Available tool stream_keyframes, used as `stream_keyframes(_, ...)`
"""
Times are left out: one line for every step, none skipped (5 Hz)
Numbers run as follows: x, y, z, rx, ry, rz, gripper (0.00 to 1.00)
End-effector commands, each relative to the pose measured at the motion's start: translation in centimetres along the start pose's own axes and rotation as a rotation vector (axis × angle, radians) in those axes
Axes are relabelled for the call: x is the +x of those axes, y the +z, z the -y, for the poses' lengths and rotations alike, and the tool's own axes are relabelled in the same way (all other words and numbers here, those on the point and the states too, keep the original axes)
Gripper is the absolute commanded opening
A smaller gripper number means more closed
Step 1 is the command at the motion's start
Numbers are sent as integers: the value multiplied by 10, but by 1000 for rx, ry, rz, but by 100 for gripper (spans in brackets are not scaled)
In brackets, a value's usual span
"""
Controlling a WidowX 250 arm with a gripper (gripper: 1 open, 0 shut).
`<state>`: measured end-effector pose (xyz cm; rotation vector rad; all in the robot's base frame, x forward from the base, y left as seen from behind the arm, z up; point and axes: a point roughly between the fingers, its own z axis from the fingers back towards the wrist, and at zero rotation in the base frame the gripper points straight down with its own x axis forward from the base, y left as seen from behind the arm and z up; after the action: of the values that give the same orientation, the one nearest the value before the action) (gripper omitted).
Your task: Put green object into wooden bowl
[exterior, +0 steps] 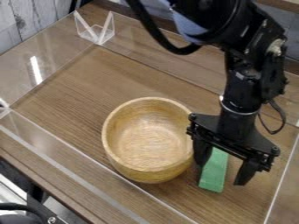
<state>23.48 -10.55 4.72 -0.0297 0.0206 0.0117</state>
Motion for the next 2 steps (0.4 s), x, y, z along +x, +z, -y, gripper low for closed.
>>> stream_keyframes(10, 20, 6, -20, -2, 69, 100)
stream_keyframes(16, 21, 1, -17, 37, 83, 100)
